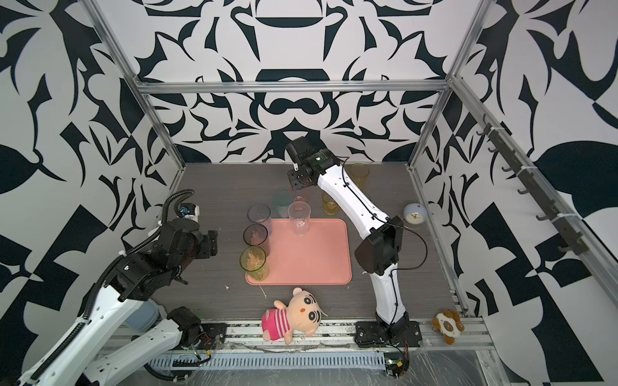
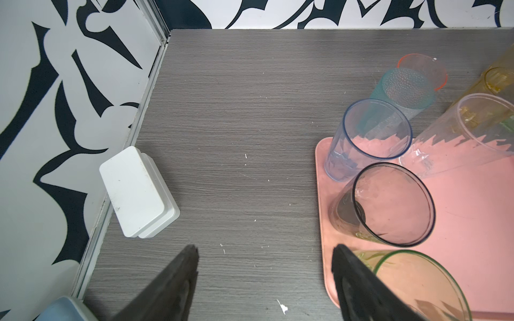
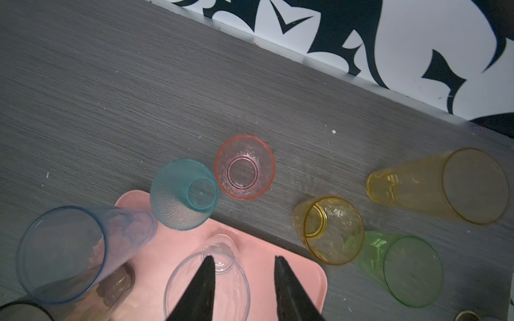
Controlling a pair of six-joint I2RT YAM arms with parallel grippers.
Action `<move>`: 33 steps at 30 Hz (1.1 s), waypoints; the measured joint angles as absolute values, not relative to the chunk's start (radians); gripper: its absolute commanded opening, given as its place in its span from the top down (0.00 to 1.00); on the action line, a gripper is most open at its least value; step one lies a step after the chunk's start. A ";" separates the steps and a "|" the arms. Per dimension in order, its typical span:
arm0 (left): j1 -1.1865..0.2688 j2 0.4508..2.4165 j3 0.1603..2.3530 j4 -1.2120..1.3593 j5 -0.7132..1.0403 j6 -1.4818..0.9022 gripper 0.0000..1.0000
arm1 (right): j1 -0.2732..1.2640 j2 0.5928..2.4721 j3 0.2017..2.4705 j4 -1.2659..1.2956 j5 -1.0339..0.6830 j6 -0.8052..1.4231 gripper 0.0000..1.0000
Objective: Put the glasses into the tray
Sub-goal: 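Move the right gripper over the teal dotted glass beyond the tray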
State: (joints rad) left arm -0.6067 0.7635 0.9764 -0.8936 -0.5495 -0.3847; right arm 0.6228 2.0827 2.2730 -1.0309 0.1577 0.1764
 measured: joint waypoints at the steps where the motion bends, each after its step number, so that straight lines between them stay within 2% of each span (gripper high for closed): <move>1: -0.607 0.763 0.976 -0.894 -0.550 -0.385 0.21 | 0.623 2.103 2.286 -1.028 0.149 0.168 0.61; 10: -0.607 0.763 0.975 -0.894 -0.550 -0.385 0.21 | 0.623 2.233 2.322 -1.012 0.081 0.112 0.61; 33: -0.607 0.766 0.974 -0.894 -0.553 -0.385 0.21 | 0.623 2.376 2.402 -0.978 0.037 0.068 0.61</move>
